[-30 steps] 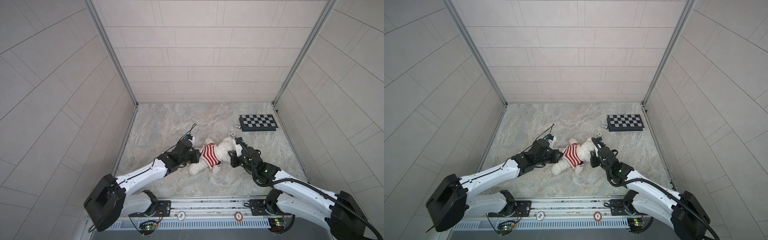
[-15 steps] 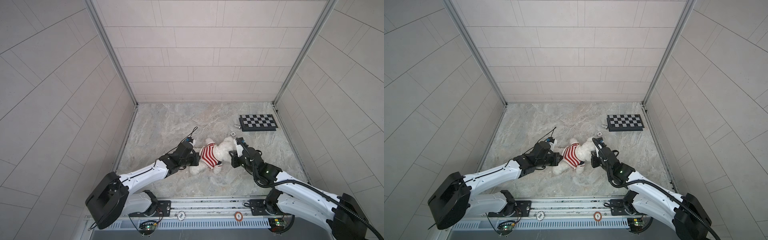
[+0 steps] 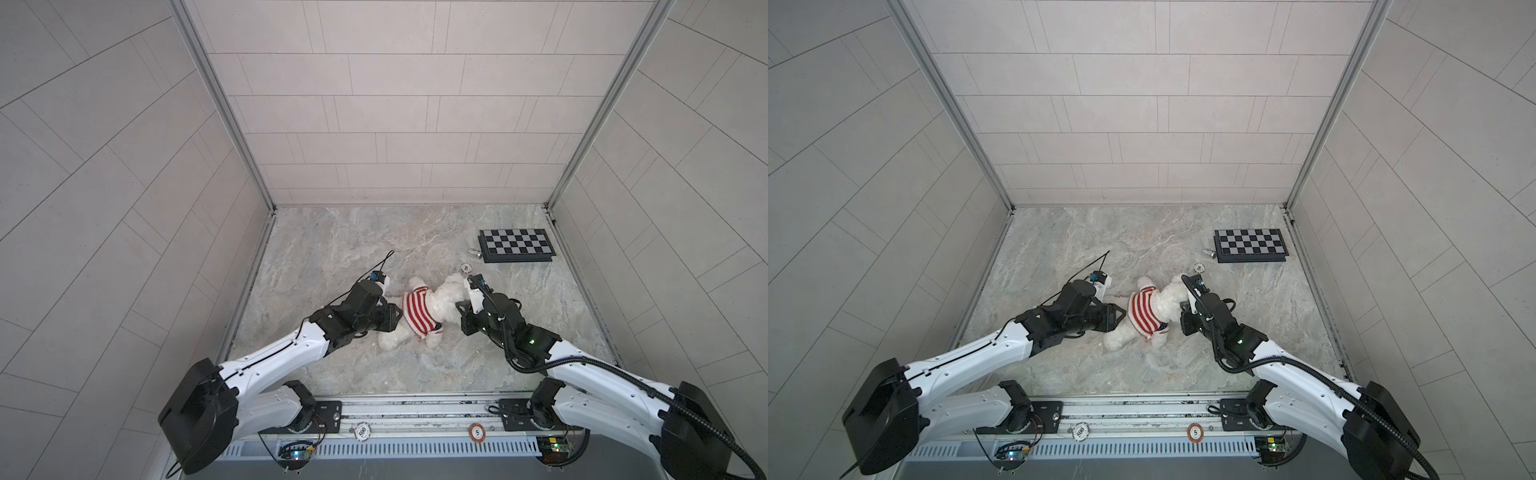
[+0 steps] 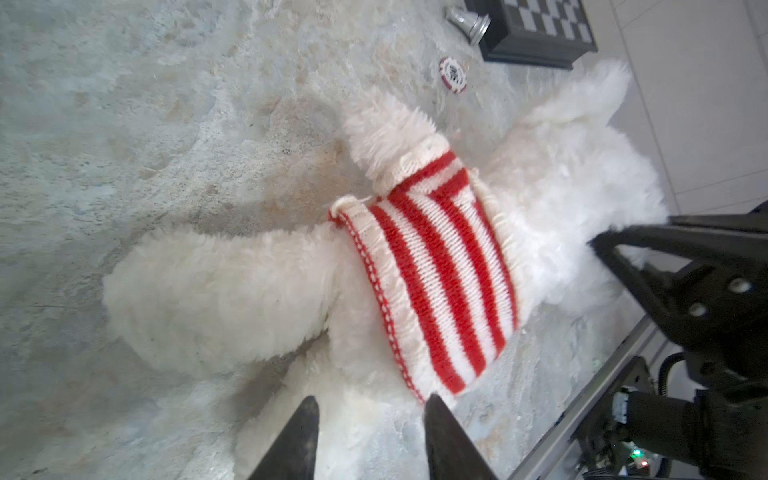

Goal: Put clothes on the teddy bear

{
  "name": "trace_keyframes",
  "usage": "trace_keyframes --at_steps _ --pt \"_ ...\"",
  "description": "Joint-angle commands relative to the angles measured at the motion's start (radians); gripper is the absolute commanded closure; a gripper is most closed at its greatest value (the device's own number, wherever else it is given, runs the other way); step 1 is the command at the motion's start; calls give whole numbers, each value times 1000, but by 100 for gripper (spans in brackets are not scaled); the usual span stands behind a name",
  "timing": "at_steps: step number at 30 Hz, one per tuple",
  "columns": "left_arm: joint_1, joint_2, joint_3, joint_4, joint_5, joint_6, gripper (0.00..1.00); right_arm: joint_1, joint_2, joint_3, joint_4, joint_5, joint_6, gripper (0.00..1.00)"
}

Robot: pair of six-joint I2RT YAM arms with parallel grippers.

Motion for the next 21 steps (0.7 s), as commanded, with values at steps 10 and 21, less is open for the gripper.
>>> trace_keyframes --at_steps 10,21 --pt "75 146 130 65 95 -6 65 7 -35 14 79 -49 -43 100" --pt "79 173 106 82 85 -24 88 9 -72 -3 96 -45 -64 100"
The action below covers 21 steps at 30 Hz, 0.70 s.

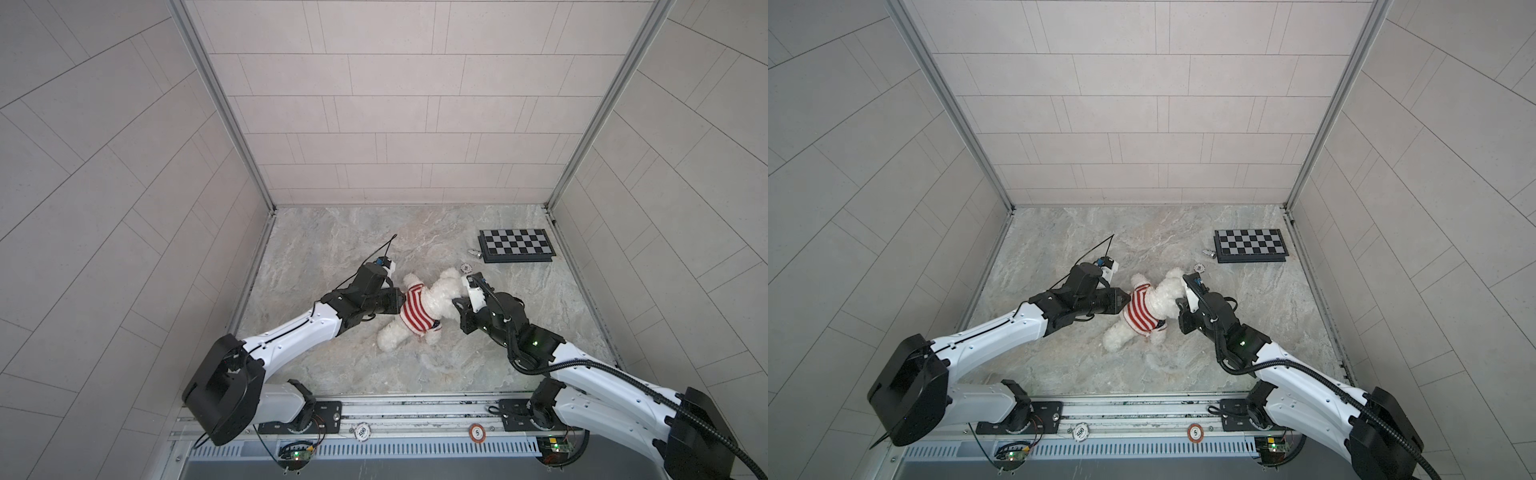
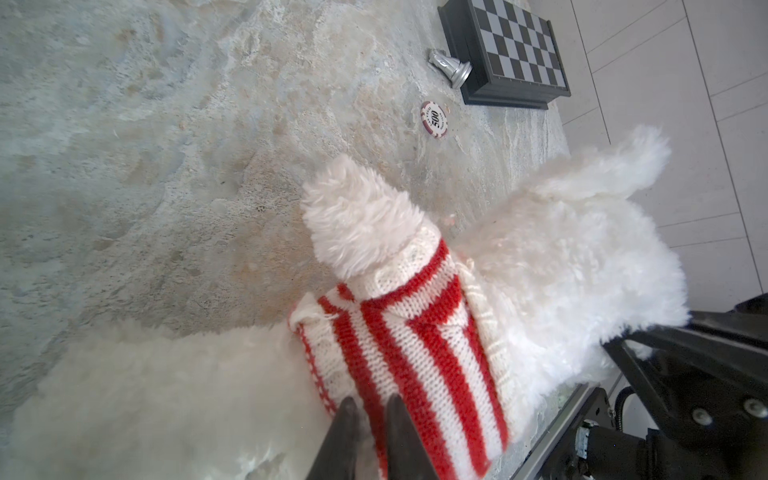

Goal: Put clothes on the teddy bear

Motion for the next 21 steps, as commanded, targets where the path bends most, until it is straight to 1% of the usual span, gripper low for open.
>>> trace_keyframes --at_steps 1,5,12,15,17,20,21 --pt "8 -7 -18 13 -8 -5 91 5 -43 -7 41 1 -15 100" --pt "28 -26 -40 10 -13 -8 100 5 -85 -19 37 8 -31 100" --pt "51 -74 -74 -16 -23 -1 100 5 -151 -40 13 19 -56 100" --pt "66 -90 -71 -33 -9 12 100 5 -160 -40 12 2 -81 100" --pt "73 -109 -55 -54 0 33 89 5 -164 -41 15 -33 -108 100" --pt "76 -156 -23 -71 20 84 67 5 -182 -41 22 -106 -175 100" --pt "76 -175 -15 -64 36 99 58 4 -190 -41 24 -131 -197 100"
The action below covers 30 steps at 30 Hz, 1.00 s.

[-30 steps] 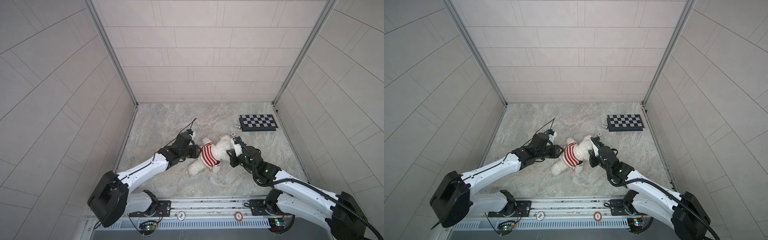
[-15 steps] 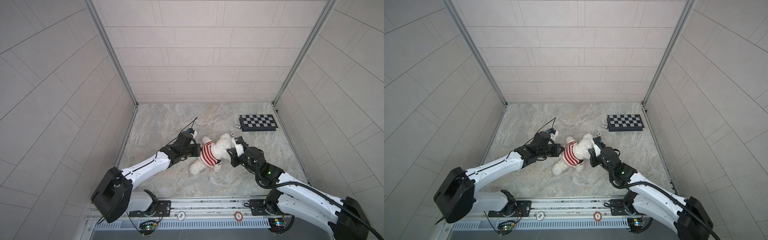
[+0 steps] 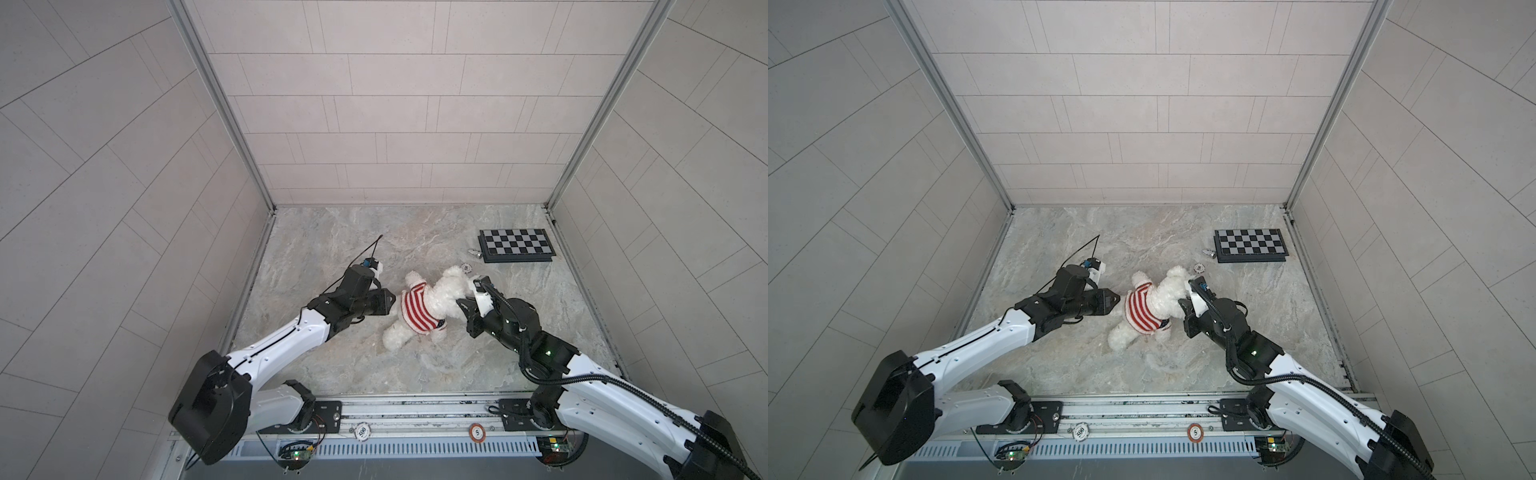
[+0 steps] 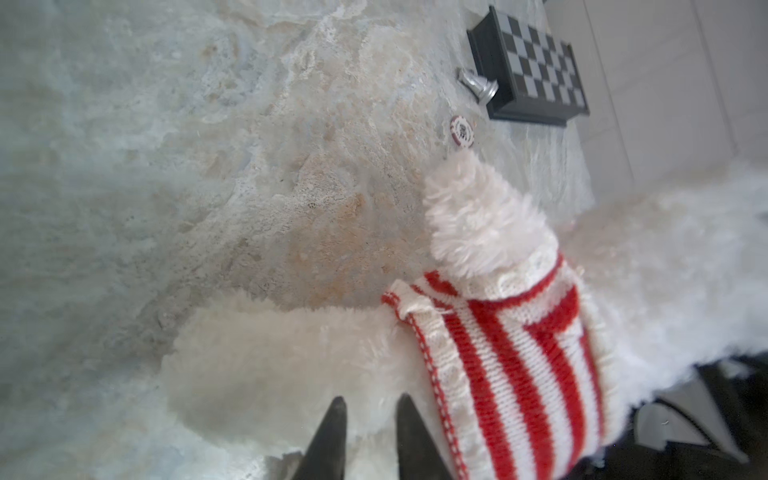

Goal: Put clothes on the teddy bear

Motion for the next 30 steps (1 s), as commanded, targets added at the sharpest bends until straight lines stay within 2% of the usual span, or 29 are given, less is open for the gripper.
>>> trace_keyframes --at_steps 1,3,5,11,17,23,27,30 --pt "7 -68 56 -8 44 63 48 1 -42 -3 36 -97 -107 100" --pt "8 -83 75 -4 88 81 36 1 -63 2 34 -119 -145 100" --pt "8 -91 84 8 133 85 32 1 -80 8 34 -146 -187 100" --pt "8 -102 65 113 272 23 30 1 -101 19 73 -200 -244 100" --pt "8 -113 47 108 268 24 30 0 -95 22 131 -236 -250 100" --pt "10 -140 39 16 133 95 31 0 -96 31 121 -255 -266 100" --pt "22 -135 25 37 140 81 30 0 -101 31 119 -261 -272 100" --pt "22 -101 31 45 184 94 29 -2 -98 38 105 -257 -281 100"
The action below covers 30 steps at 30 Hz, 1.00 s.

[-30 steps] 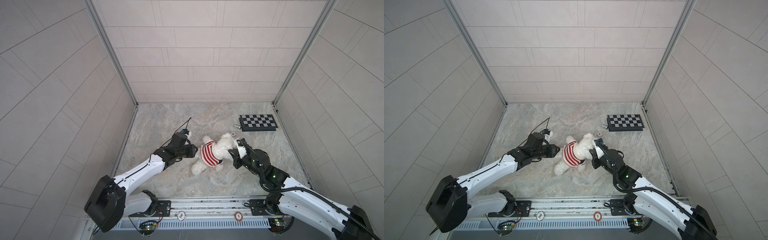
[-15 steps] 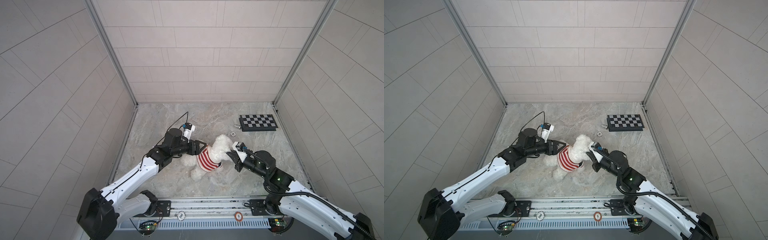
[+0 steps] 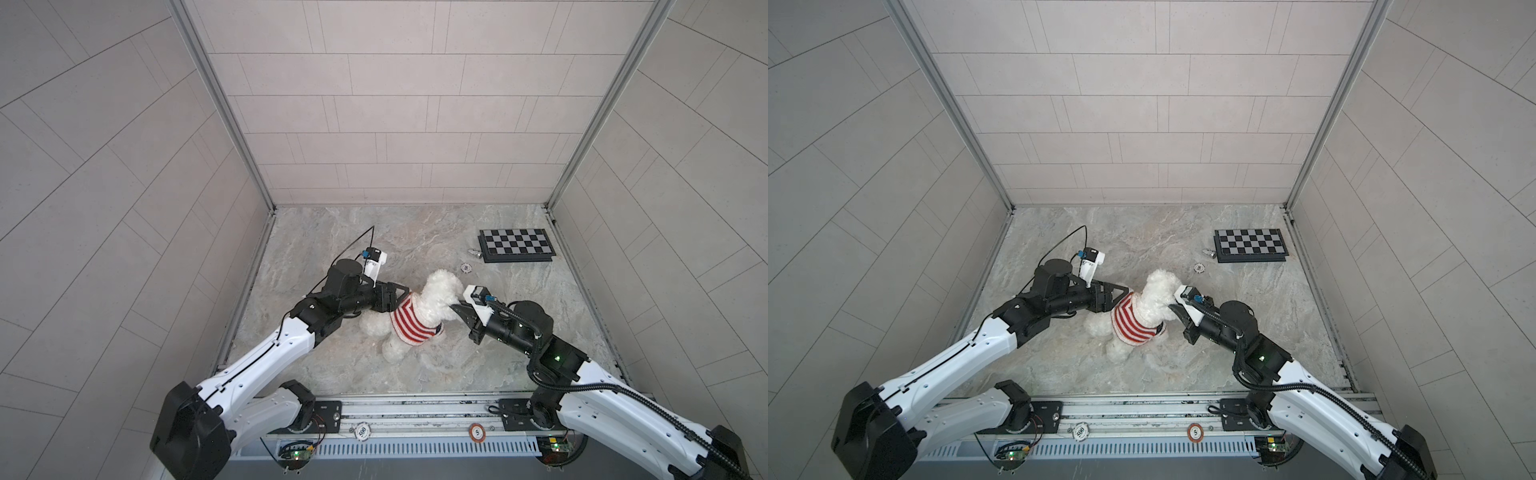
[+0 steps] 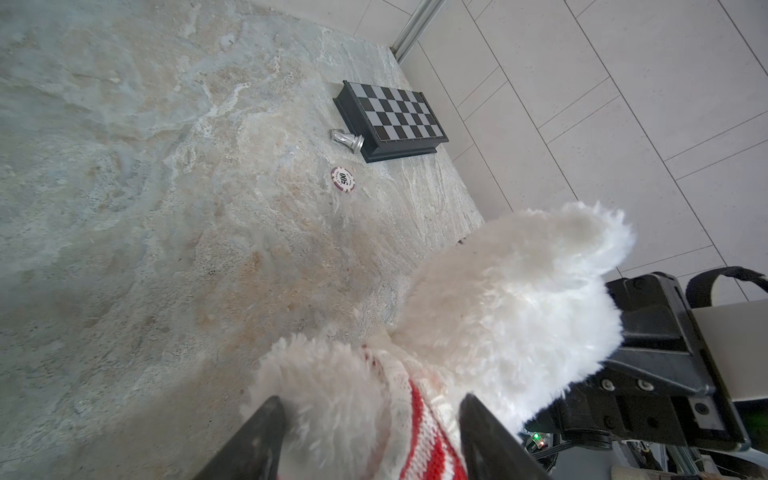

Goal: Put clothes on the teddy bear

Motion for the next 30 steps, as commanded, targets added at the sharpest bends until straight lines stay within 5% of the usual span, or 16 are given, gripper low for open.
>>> trace_keyframes --at_steps 1,8,20,24,30 --pt "5 31 -6 6 41 29 29 -1 -14 39 36 -26 -36 100" --pt "-17 75 -18 71 106 13 39 -3 -6 45 41 -28 -38 100" --pt "-15 85 -35 156 144 -48 97 -25 25 48 34 85 -21 100" --pt "15 74 -35 173 137 -84 100 -34 34 34 59 122 -2 100" --pt "110 82 -41 202 131 -150 100 -35 71 14 105 179 33 71"
